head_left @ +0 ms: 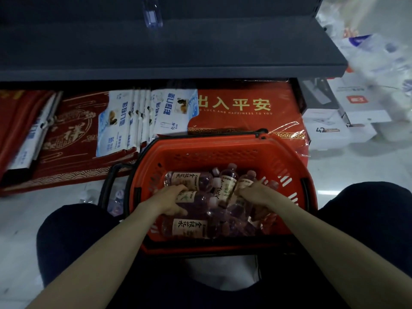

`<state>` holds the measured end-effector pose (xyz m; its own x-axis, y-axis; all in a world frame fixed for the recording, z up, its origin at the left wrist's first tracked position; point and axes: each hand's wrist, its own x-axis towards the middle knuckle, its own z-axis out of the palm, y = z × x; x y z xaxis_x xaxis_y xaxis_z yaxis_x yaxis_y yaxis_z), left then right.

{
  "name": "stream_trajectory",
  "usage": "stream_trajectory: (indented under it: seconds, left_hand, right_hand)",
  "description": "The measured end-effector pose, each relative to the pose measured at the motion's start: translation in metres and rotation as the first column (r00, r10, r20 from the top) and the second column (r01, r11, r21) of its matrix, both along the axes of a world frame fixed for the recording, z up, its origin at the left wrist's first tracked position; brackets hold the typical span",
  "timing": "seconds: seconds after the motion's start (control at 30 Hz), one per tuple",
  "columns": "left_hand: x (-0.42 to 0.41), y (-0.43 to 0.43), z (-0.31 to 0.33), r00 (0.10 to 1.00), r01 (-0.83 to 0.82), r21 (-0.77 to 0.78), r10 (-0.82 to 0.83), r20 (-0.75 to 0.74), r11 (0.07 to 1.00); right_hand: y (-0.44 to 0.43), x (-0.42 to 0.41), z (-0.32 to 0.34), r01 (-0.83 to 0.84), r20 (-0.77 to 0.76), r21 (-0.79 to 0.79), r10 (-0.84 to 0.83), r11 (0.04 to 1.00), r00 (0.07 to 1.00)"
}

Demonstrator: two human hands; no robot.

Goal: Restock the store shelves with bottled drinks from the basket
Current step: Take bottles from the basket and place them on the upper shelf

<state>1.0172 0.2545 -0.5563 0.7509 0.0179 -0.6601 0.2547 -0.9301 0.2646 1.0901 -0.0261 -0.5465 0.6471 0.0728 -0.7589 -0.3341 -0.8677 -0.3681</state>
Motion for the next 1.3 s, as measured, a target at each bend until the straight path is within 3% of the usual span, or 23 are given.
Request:
stream_trajectory:
  seconds: [0.27, 0.57, 0.7, 0.83, 0.93, 1.0, 1.03, 1.2, 1.3]
  left_hand:
    - [-0.001, 0.003, -0.008, 0.993, 0.115, 0.037, -0.116, 0.029, 0.993]
    - [0.005, -0.006, -0.002, 0.961, 0.225, 0.183, -0.249, 0.117, 0.957]
    - [0.001, -0.009, 0.0, 0.961, 0.198, 0.078, -0.209, 0.182, 0.977]
    - [-0.005, -0.011, 0.006, 0.933, 0.157, -0.117, -0.108, 0.344, 0.981]
    - [-0.006, -0.019, 0.025, 0.889, 0.006, -0.301, 0.133, 0.439, 0.954]
    - [-0.005, -0.024, 0.038, 0.842, -0.116, -0.5, 0.352, 0.409, 0.858]
    - [-0.004, -0.025, 0.045, 0.824, -0.162, -0.596, 0.441, 0.357, 0.787]
    - [-0.002, -0.034, 0.072, 0.714, -0.345, -0.856, 0.7, 0.026, 0.385]
    - [0.0, -0.037, 0.074, 0.685, -0.421, -0.874, 0.717, -0.131, 0.242]
  right_hand:
    - [0.004, -0.003, -0.017, 0.222, -0.057, 0.035, -0.22, 0.974, 0.974]
    - [-0.003, -0.007, -0.017, 0.299, -0.013, 0.122, -0.3, 0.946, 0.954]
    - [-0.009, -0.008, -0.015, 0.528, -0.233, 0.304, -0.475, 0.793, 0.848]
    - [-0.017, -0.004, 0.001, 0.33, -0.087, 0.335, -0.32, 0.883, 0.943]
    - [-0.014, -0.001, 0.019, 0.364, -0.148, 0.508, -0.338, 0.78, 0.929]
    - [-0.007, -0.003, 0.032, 0.439, -0.262, 0.646, -0.359, 0.625, 0.896]
    - [-0.005, -0.003, 0.038, 0.421, -0.255, 0.686, -0.346, 0.594, 0.903]
    - [0.003, -0.01, 0.072, 0.23, -0.117, 0.799, -0.231, 0.555, 0.966]
    - [0.007, -0.013, 0.079, 0.251, -0.157, 0.826, -0.222, 0.505, 0.962]
